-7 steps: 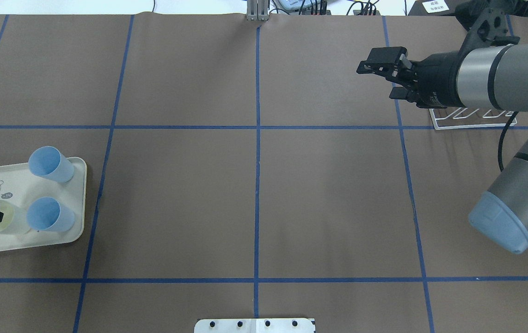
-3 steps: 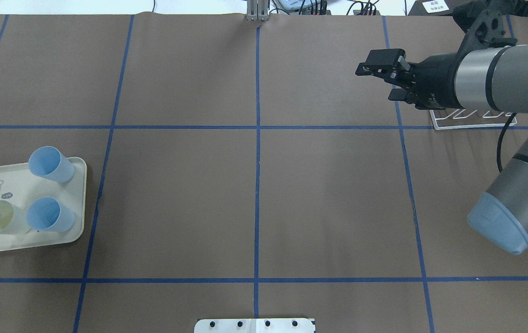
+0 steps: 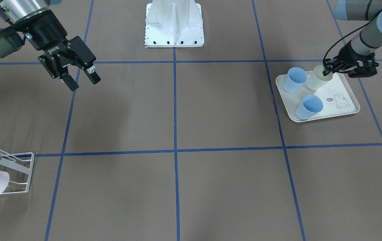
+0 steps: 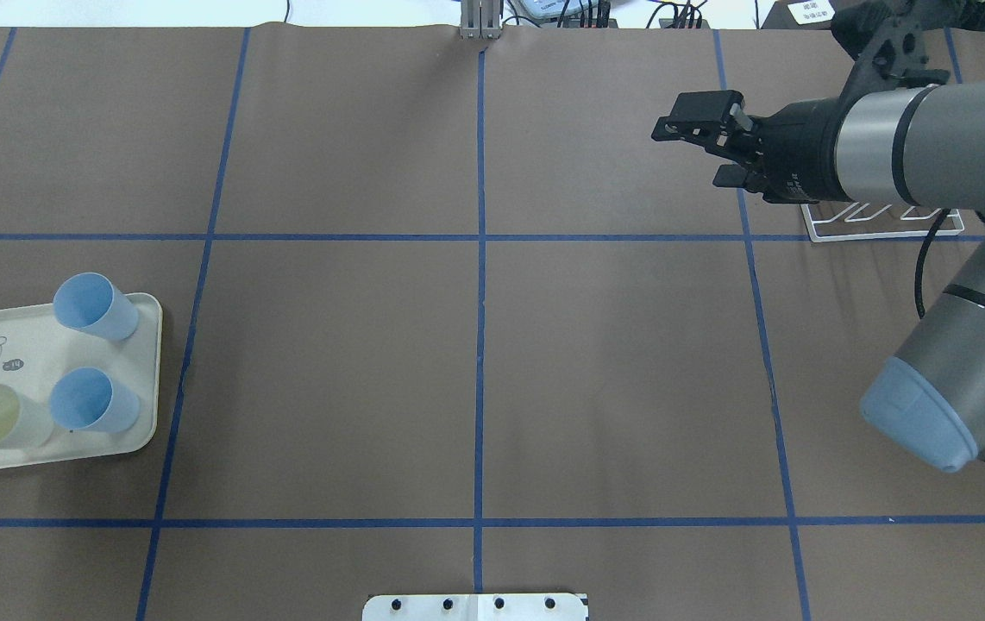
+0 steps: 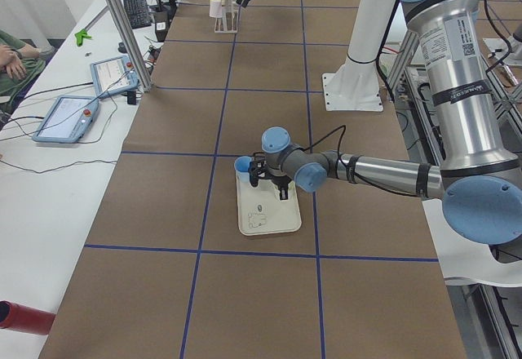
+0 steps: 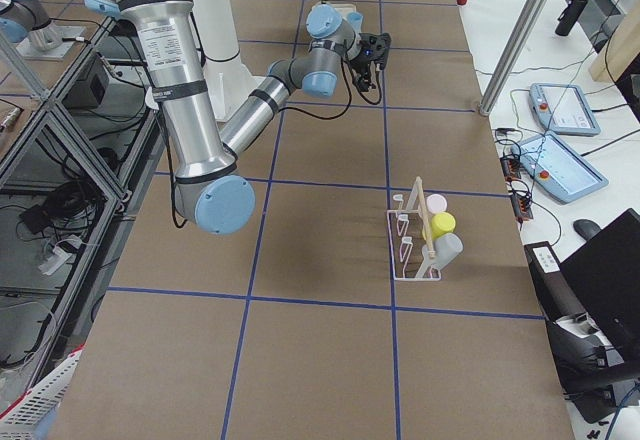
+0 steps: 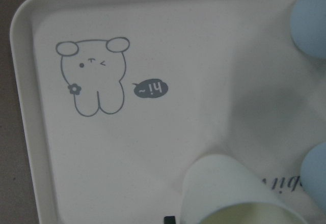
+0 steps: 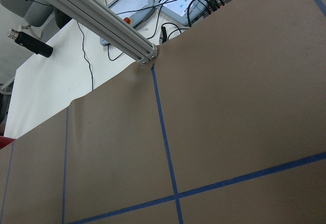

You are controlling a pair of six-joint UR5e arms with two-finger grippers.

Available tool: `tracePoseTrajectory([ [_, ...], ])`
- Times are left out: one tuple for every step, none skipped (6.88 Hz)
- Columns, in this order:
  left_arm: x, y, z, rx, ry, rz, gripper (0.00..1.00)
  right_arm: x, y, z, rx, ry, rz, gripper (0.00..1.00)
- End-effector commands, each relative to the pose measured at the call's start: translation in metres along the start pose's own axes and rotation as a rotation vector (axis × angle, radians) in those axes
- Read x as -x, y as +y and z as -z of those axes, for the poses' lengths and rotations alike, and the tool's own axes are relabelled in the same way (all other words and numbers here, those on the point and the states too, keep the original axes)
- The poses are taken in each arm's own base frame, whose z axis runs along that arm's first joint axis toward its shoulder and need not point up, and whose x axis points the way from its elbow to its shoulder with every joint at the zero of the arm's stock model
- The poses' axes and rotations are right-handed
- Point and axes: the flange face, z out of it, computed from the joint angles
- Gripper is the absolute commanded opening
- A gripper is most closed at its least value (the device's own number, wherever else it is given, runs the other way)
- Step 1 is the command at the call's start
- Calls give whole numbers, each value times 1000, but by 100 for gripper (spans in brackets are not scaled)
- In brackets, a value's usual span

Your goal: Transfer IKEA cup to right arm and place on rack

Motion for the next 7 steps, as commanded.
tracePoseTrajectory([
  [32, -4, 54, -84, 51, 97, 0, 7, 6, -4, 10, -10, 3, 100],
  [40, -8, 73, -120, 59, 124, 0, 7, 6, -6, 10, -7, 3, 100],
  [47, -12, 82, -126, 45, 166, 0, 5, 6, -8, 11, -3, 2, 100],
  [50, -25, 91, -150, 9, 145, 0, 5, 6, -11, 12, -35, -7, 100],
  [47, -61, 121, -176, -49, 145, 0, -4, 3, -26, 14, -72, -54, 100],
  [24, -109, 179, -211, -93, 146, 0, -15, 1, -42, 17, -112, -71, 100],
  [-21, -148, 220, -240, -147, 167, 0, -19, 2, -46, 21, -139, -70, 100],
])
